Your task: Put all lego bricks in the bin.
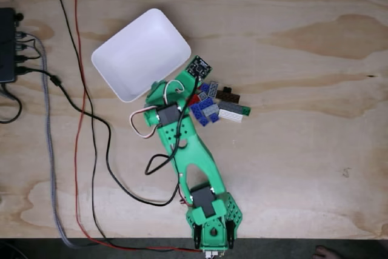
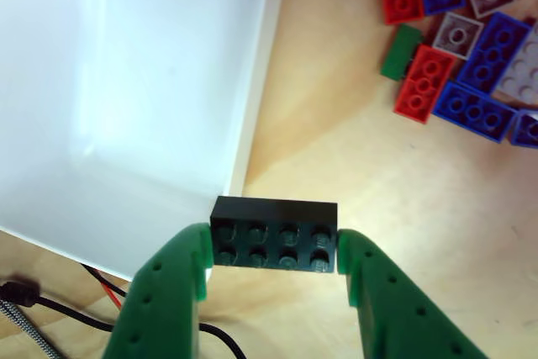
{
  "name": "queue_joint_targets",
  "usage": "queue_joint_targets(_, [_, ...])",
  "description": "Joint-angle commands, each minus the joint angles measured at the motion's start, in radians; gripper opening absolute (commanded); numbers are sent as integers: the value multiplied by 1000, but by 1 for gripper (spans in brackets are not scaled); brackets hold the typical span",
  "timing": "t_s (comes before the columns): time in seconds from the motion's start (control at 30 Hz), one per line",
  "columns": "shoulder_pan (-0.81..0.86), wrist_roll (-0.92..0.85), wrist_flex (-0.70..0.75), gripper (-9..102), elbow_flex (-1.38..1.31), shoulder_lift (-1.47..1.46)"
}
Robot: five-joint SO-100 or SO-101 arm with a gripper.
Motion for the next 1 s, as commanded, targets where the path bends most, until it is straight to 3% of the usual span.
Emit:
queue_joint_targets(0.0, [18,-78,-29,0,-213,-242])
queue_joint_targets(0.27, [46,-160,-121,3,-360,-428])
queue_joint_targets(0.5, [40,-161,-117,3,-503,-469])
queue_joint_targets(0.63, [44,-169,-184,3,-517,-462])
queue_joint_targets(0.97, [66,-258,-431,31,-437,-472])
